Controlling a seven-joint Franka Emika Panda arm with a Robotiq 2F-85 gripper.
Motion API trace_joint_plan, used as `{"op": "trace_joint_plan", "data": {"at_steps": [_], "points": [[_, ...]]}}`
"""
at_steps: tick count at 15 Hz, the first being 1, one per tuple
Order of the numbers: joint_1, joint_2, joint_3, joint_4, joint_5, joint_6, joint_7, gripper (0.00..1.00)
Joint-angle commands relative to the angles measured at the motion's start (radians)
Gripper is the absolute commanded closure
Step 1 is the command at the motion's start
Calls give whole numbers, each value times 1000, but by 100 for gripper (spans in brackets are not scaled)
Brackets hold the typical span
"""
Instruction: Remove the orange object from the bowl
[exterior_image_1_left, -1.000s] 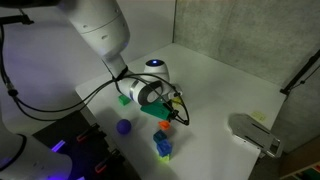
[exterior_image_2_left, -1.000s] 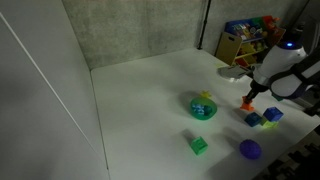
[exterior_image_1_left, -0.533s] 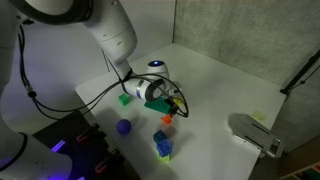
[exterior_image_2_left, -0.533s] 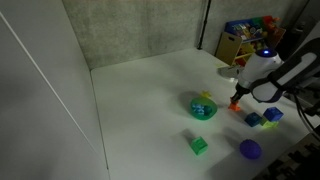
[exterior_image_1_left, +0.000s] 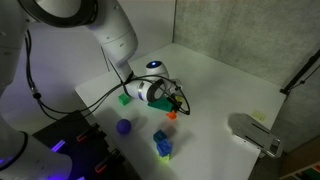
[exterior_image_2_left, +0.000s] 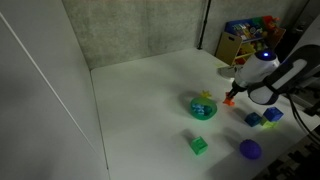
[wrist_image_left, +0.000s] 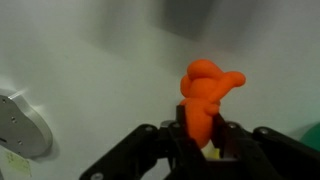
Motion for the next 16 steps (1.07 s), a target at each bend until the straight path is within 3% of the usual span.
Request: {"op": "trace_joint_plan", "data": {"at_steps": [1,2,3,4,6,11,16], "points": [[54,-4,-66,-53,18,93,-1,92],[63,-1,-76,-66,24,111,-7,92],[66,-2,-79,-82,30,122,-16,80],[68,-5,-81,-99,35,133,-24,49],[66,-16,-76,-131,43,151,-37,42],[21,-92,-18,-187,47,130,-68,3],[-49,-199,61,-191,43,-25,-70,0]]}}
